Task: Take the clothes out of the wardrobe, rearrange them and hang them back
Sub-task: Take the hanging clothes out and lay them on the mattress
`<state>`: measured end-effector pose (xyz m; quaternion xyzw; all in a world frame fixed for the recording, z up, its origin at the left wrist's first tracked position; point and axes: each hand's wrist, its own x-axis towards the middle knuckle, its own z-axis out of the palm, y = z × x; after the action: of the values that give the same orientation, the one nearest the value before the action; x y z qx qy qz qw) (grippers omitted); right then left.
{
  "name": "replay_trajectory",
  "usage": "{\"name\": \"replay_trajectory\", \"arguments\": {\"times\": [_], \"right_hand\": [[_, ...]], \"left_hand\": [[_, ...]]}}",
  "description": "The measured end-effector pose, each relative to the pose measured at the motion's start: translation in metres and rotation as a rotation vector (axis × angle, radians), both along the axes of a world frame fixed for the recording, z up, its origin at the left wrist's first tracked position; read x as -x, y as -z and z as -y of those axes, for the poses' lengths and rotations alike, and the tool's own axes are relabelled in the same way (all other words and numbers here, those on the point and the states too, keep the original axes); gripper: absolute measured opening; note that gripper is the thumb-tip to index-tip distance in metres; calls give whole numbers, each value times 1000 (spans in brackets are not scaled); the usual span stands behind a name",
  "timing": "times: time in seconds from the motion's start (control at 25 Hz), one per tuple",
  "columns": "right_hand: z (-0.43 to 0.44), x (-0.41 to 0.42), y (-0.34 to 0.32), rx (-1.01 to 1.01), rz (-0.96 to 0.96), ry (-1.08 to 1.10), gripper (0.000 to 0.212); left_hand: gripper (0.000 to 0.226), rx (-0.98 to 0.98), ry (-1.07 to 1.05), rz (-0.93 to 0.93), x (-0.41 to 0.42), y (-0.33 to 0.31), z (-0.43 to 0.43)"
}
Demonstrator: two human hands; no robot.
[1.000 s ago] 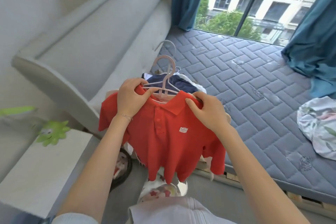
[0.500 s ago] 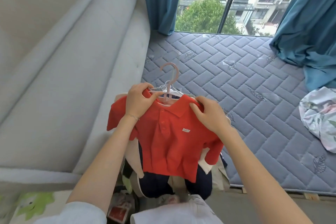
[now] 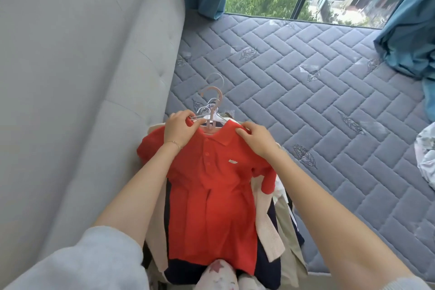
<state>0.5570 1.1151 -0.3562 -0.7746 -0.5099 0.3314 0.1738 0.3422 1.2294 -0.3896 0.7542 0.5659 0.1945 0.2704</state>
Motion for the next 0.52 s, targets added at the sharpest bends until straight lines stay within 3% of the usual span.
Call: {"name": "replay_trajectory", "arguments": {"times": [0.4,0.52], "right_hand": [[-79,-17,188,141,105,47,35],[-74,-9,204,91,198,84,34]], "left_hand": [[35,61,-69,-253,-31,186,-56],[29,42,-48,-183,-26,198,-53]]}}
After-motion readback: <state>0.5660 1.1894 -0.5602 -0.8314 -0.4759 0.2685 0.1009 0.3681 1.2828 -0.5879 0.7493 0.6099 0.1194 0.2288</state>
